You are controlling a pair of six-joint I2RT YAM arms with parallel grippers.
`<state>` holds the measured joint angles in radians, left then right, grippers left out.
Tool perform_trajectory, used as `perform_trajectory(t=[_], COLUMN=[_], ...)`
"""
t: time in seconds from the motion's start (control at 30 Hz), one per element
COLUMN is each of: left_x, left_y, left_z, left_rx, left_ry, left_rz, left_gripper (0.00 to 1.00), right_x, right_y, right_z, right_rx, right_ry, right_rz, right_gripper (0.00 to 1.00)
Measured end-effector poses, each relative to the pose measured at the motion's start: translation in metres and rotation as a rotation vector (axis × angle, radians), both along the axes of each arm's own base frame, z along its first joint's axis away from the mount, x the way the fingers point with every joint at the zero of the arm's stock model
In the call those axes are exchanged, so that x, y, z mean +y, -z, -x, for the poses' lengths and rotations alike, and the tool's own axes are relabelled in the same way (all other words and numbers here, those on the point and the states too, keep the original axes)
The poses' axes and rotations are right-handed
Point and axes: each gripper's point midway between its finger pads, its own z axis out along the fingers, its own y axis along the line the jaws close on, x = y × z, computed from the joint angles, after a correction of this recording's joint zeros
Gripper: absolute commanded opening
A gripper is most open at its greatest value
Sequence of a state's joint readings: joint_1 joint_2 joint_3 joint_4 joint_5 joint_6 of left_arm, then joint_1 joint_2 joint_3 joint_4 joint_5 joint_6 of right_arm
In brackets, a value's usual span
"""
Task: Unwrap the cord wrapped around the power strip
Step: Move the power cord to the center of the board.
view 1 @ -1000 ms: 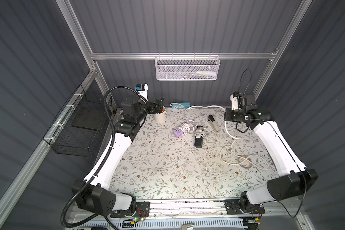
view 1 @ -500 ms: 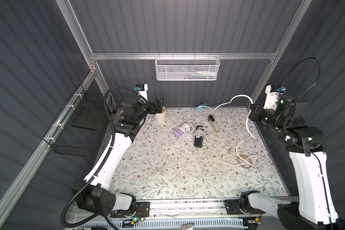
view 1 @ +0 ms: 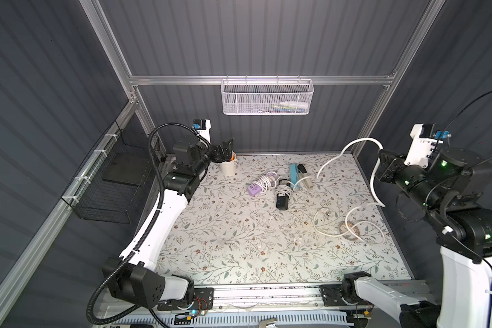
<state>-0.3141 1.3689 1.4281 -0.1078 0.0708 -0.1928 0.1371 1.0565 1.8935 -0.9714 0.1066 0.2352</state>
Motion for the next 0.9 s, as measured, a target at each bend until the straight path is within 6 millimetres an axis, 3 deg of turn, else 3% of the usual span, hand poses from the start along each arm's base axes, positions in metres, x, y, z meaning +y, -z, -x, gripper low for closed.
perform_trajectory(t=[0.07, 0.13, 0.27, 0.37, 0.43, 0.57, 0.7, 0.8, 0.9], left_x=[0.0, 0.0, 0.0, 0.0, 0.0, -0.001, -0.001, -0.001, -0.001], left_y=[0.0, 0.0, 0.0, 0.0, 0.0, 0.0, 0.0, 0.0, -0.001], left_z=[0.0, 0.0, 0.0, 0.0, 0.0, 0.0, 0.0, 0.0, 0.001], left_rx=[0.0, 0.0, 0.0, 0.0, 0.0, 0.0, 0.0, -0.001, -0.002], left_ry=[0.0, 0.0, 0.0, 0.001, 0.001, 0.004, 0.005, 0.005, 0.009], left_rz=[0.0, 0.0, 0.0, 0.0, 0.0, 0.0, 0.001, 0.001, 0.002], left_gripper=[1.0, 1.0, 1.0, 1.0, 1.0, 1.0, 1.0, 1.0, 1.0], right_x=[0.003, 0.007, 0.015, 0.018, 0.019, 0.027, 0.043, 0.055, 0.065], right_y=[0.006, 0.019, 0.066, 0.1, 0.11, 0.109, 0.121, 0.162, 0.219], right_z=[-0.004, -0.013, -0.035, -0.047, -0.052, -0.065, -0.096, -0.133, -0.168], right_rx=[0.012, 0.042, 0.145, 0.227, 0.248, 0.228, 0.237, 0.314, 0.438], right_ry=[-0.014, -0.028, -0.047, -0.048, -0.05, -0.081, -0.134, -0.161, -0.163], right_rz=[-0.006, -0.019, -0.031, -0.03, -0.038, -0.064, -0.109, -0.134, -0.132], right_gripper=[0.1, 0.3, 0.67, 0.8, 0.83, 0.84, 0.84, 0.83, 0.78])
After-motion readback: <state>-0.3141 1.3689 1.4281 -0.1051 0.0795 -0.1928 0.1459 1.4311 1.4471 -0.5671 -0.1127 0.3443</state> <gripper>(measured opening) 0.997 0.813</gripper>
